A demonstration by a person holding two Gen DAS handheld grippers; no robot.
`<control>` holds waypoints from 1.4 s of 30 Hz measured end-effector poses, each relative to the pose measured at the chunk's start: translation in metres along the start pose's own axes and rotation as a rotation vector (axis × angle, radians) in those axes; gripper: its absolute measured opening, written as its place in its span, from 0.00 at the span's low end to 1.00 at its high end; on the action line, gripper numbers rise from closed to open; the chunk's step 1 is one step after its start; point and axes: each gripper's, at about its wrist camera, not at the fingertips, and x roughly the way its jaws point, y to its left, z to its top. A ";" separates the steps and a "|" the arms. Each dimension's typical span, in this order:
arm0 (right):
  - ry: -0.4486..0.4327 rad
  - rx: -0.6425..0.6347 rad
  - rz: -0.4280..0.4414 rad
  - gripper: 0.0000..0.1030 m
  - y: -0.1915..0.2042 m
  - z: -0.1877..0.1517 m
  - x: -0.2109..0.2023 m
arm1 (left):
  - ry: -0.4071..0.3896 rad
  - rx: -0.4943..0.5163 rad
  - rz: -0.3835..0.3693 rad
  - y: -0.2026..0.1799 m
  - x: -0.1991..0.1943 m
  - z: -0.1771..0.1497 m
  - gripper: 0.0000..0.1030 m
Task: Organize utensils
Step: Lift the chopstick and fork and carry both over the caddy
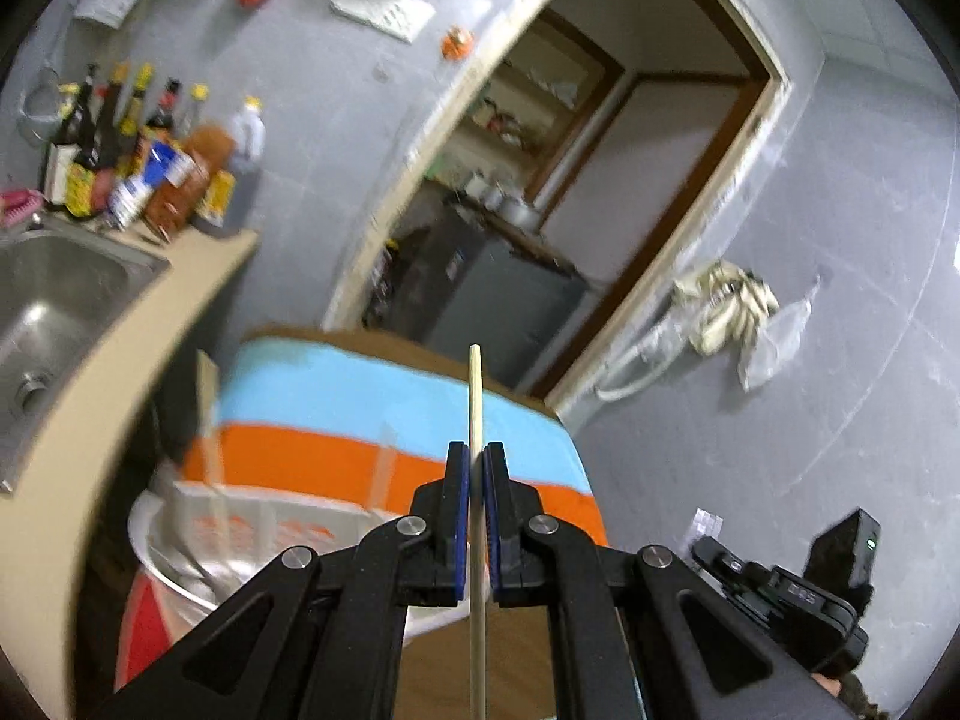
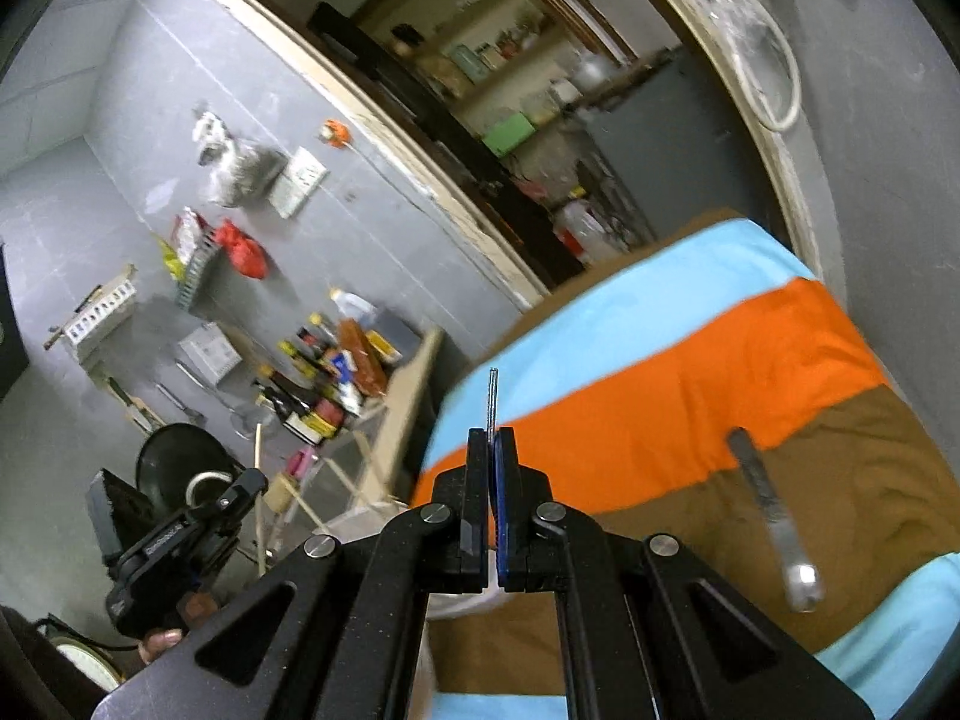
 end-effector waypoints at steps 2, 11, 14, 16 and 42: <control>-0.017 -0.015 0.038 0.02 0.018 0.000 0.000 | -0.041 -0.004 0.021 0.013 -0.009 0.013 0.05; -0.057 -0.091 0.207 0.02 0.104 0.005 0.036 | -0.178 -0.041 0.090 0.057 -0.024 0.049 0.05; -0.076 -0.114 0.241 0.02 0.125 0.006 0.045 | -0.219 -0.047 0.102 0.064 -0.022 0.055 0.05; -0.083 -0.122 0.257 0.02 0.133 0.005 0.050 | -0.237 -0.049 0.104 0.065 -0.019 0.058 0.05; -0.044 -0.201 0.127 0.02 0.123 -0.049 0.137 | -0.196 0.025 0.178 0.076 0.036 0.038 0.05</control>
